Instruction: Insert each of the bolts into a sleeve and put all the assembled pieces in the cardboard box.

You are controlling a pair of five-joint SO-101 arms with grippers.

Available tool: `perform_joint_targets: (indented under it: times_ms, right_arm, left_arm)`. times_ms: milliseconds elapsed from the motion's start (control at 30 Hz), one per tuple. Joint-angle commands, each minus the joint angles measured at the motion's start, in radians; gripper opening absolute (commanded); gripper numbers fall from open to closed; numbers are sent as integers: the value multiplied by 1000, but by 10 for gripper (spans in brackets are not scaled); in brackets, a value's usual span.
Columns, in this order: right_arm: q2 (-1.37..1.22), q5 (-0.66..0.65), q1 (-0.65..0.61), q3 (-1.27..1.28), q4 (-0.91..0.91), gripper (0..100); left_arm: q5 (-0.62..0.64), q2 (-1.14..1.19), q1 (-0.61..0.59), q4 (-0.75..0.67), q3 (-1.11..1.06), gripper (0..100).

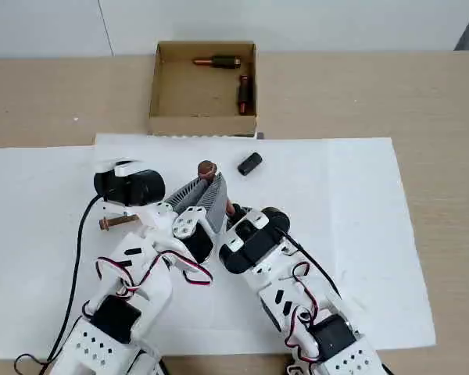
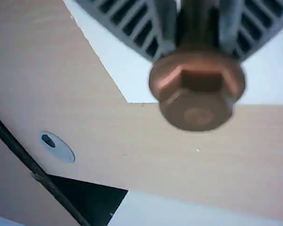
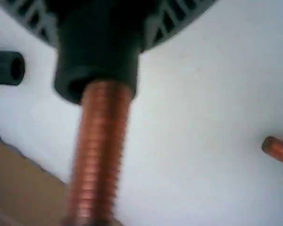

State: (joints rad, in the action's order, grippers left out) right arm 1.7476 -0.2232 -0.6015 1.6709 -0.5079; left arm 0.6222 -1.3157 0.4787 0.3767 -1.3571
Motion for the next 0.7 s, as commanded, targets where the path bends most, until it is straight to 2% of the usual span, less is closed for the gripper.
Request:
perform_joint_targets:
  times_ms: [0,233,667]
  right_arm:
    - [64,-3,-1,11,33,2]
    - [64,-3,-5,11,33,2]
    - [61,-3,-38,11,33,2]
  left_arm:
    - [5,3,28,-40,-39,5]
    - [3,3,-41,-189,-117,5]
    - [3,3,-38,-187,-122,5]
